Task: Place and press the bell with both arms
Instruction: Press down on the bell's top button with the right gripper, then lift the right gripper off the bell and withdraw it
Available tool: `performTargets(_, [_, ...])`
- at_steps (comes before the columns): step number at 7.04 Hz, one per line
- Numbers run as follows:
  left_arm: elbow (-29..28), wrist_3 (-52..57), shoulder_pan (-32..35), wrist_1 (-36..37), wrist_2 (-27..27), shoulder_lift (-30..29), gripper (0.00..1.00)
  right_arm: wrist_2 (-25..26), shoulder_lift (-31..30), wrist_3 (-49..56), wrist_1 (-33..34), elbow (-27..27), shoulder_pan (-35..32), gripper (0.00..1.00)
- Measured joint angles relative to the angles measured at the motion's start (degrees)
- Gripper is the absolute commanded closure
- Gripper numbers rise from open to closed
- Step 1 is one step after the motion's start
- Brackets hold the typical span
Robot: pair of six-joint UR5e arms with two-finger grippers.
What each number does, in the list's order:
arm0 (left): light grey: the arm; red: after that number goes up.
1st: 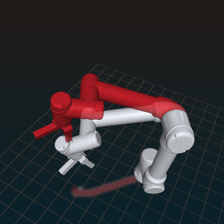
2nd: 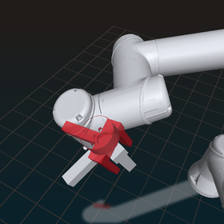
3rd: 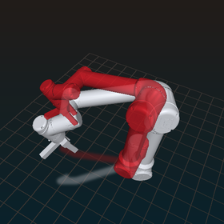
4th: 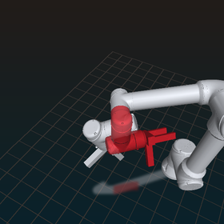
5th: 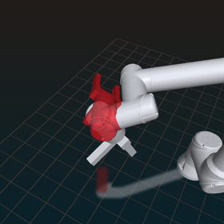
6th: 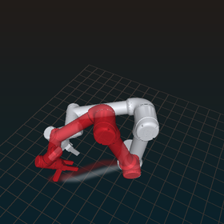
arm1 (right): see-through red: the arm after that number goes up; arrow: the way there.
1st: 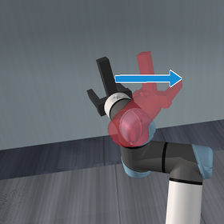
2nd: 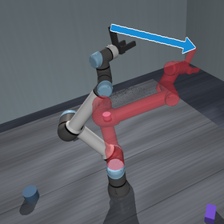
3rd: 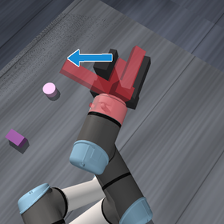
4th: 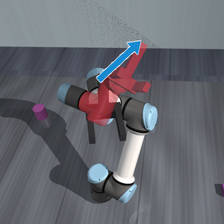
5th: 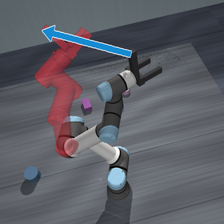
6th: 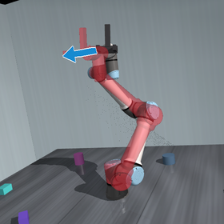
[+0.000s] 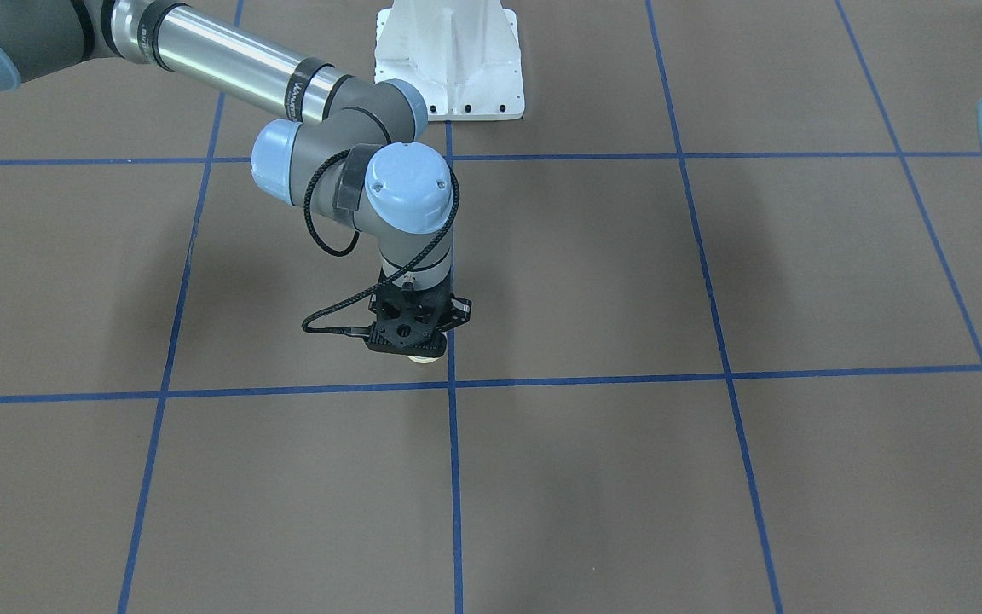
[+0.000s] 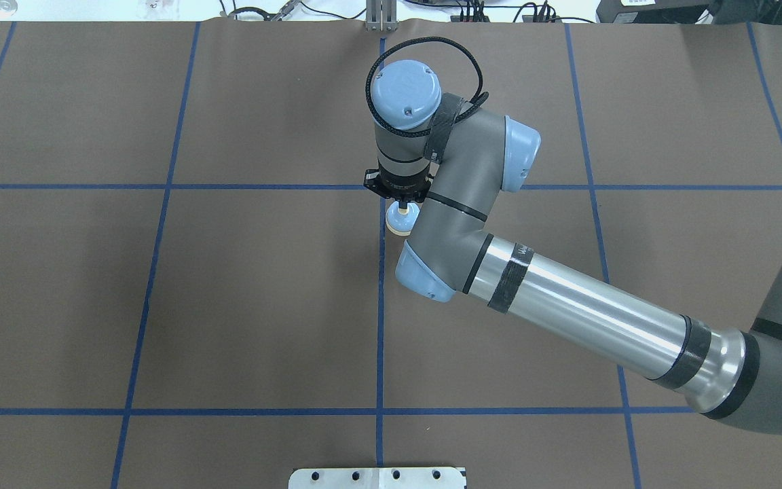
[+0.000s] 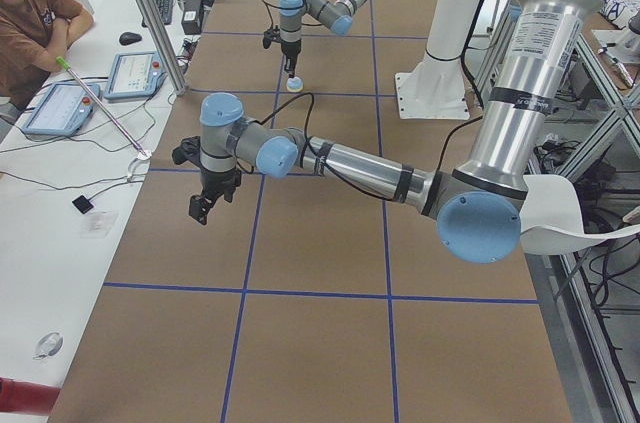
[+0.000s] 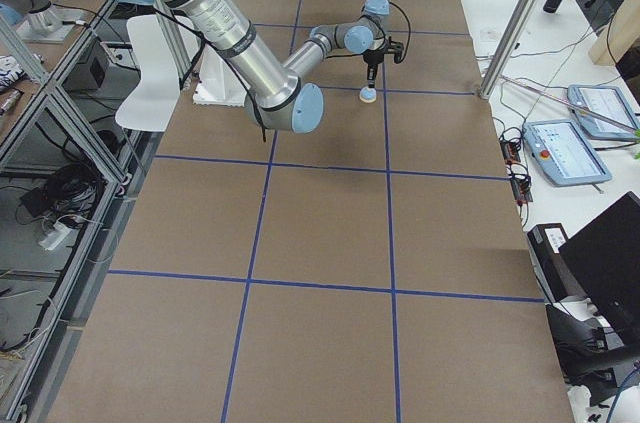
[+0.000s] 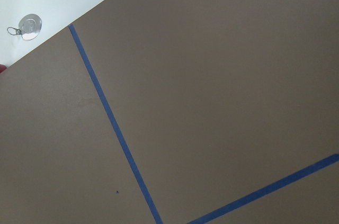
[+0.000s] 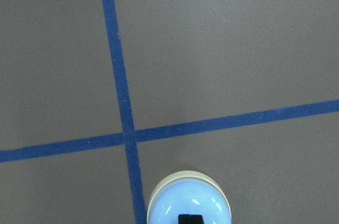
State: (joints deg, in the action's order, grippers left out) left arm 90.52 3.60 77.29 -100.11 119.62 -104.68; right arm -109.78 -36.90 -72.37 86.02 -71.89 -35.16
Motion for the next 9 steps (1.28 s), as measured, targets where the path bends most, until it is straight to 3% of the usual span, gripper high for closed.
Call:
performTargets(4, [0.09, 0.00, 0.04, 0.00, 0.00, -0.01, 0.00, -0.26, 0.27, 0.10, -1.06, 0.78, 0.05, 1.00])
performTargets(5, [0.09, 0.00, 0.05, 0.00, 0.00, -0.05, 0.00, -0.87, 0.68, 0.05, -0.93, -0.12, -0.52, 0.20])
performTargets(6, [0.09, 0.04, 0.08, 0.00, 0.02, -0.05, 0.00, -1.81, 0.68, -0.01, -0.66, -1.43, -1.12, 0.01])
performTargets(8, [0.12, 0.55, 0.39, 0.06, 0.28, 0.04, 0.00, -2.87, -1.04, 0.47, 3.00, -7.02, -2.50, 0.01])
performTargets(9, [0.26, 2.05, 1.20, 0.19, 0.40, 0.64, 0.00, -3.16, -3.96, 2.90, 7.34, -12.58, -3.81, 0.01])
